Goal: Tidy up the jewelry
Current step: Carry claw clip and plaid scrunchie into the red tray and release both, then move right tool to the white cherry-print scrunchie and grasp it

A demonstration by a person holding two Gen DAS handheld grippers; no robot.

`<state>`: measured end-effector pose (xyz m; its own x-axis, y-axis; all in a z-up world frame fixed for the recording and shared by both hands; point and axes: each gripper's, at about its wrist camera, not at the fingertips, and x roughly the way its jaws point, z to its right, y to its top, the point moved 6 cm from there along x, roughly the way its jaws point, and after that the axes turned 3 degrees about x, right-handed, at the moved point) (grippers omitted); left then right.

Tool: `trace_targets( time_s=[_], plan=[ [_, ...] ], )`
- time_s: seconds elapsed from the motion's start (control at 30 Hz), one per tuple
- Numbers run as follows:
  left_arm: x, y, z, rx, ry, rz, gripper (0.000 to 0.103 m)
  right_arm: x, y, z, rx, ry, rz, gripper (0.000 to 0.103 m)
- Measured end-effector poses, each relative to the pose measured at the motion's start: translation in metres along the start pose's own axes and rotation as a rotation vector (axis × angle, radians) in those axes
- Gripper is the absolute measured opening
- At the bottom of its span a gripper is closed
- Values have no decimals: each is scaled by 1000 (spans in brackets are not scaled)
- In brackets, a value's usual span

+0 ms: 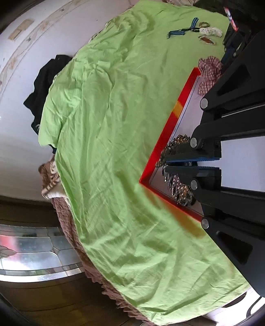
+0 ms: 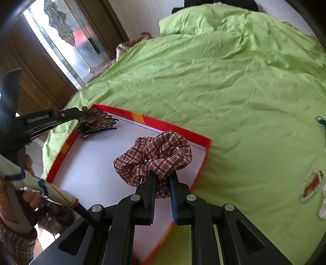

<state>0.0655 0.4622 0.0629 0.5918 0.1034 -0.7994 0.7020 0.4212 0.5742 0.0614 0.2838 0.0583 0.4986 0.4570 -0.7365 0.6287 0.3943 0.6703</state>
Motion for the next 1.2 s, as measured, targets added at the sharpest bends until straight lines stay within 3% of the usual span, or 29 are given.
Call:
trace_targets(
  time_s=[0.1, 0.17, 0.23, 0.33, 0.5, 0.67, 1.03, 1.2],
  plan=[
    [0, 0, -4, -19, 1, 13, 6, 11, 2, 0, 8, -8, -9, 21],
    [-3, -1, -4, -18, -7, 18, 7, 7, 2, -2, -2, -7, 4, 41],
    [-9, -3, -2, -17, -11, 24, 22, -3, 2, -4, -28, -27, 37, 57],
    [-27, -6, -2, -45, -20, 51, 48, -25, -1, -7, -68, -47, 74, 57],
    [-62, -24, -2, -97, -31, 68, 50, -63, -22, 3, -63, -58, 114, 62],
    [-111, -59, 18, -55, 20, 118, 52, -110, -65, 26, -45, -72, 157, 66],
    [-171, -152, 145, 72, -67, 172, 64, -176, -160, 124, 176, -180, 212, 68],
    [-174, -189, 194, 151, -88, 139, 66, -203, -189, 159, 237, -238, 255, 68]
  ],
)
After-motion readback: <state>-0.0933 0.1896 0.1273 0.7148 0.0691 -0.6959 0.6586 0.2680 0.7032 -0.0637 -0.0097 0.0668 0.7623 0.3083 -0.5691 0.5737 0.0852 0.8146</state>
